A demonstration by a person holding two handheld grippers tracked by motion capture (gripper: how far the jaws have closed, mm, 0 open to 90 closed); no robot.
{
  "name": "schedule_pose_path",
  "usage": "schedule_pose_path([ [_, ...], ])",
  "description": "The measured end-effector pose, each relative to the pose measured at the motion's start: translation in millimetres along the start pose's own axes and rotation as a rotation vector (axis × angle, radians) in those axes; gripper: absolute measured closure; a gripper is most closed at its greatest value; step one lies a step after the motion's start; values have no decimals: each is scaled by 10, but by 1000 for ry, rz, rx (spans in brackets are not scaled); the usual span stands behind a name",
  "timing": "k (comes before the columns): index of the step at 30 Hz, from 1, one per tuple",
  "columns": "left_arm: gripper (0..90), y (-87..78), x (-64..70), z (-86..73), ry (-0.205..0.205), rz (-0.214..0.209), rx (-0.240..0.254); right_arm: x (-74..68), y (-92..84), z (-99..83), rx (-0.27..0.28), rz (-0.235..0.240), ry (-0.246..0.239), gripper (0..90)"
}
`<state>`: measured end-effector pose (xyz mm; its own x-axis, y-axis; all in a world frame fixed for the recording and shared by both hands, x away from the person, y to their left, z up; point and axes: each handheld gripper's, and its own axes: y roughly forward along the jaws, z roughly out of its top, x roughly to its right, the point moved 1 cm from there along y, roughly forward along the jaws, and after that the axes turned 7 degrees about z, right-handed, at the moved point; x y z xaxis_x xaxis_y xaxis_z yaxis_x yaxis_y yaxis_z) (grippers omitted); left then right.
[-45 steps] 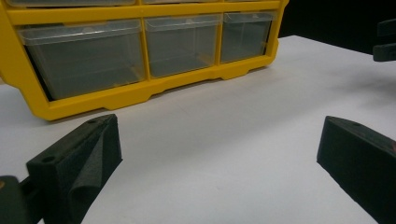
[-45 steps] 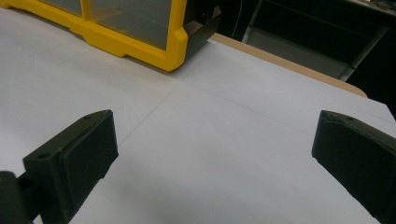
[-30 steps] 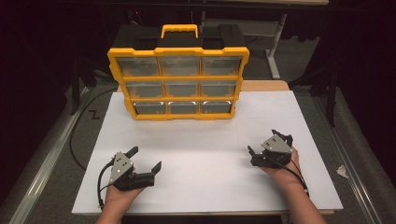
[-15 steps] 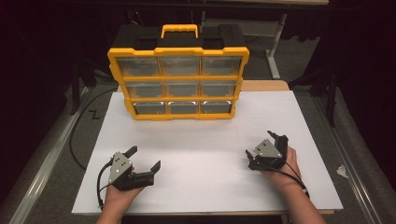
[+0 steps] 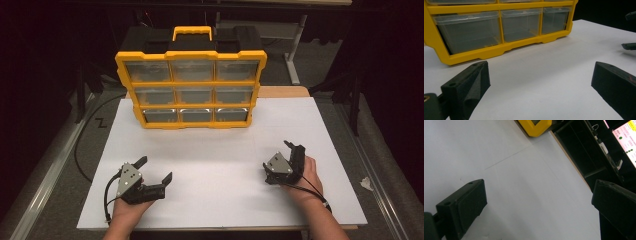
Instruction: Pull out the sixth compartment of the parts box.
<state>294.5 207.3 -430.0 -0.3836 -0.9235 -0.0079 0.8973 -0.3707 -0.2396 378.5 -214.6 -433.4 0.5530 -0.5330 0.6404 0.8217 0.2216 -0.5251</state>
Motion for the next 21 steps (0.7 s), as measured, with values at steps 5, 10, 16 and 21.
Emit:
schedule_pose_path([
  [5,26,-2,-2,1,0,1,2,-19,-9,17,-12,-17,-46,14],
  [10,26,-2,-2,2,-1,1,5,-35,-15,29,-35,-35,-107,14],
  [16,26,-2,-1,3,0,0,6,-74,-28,58,-47,-65,-170,13],
  [21,26,-3,0,4,0,0,7,-103,-49,92,-53,-84,-216,14],
])
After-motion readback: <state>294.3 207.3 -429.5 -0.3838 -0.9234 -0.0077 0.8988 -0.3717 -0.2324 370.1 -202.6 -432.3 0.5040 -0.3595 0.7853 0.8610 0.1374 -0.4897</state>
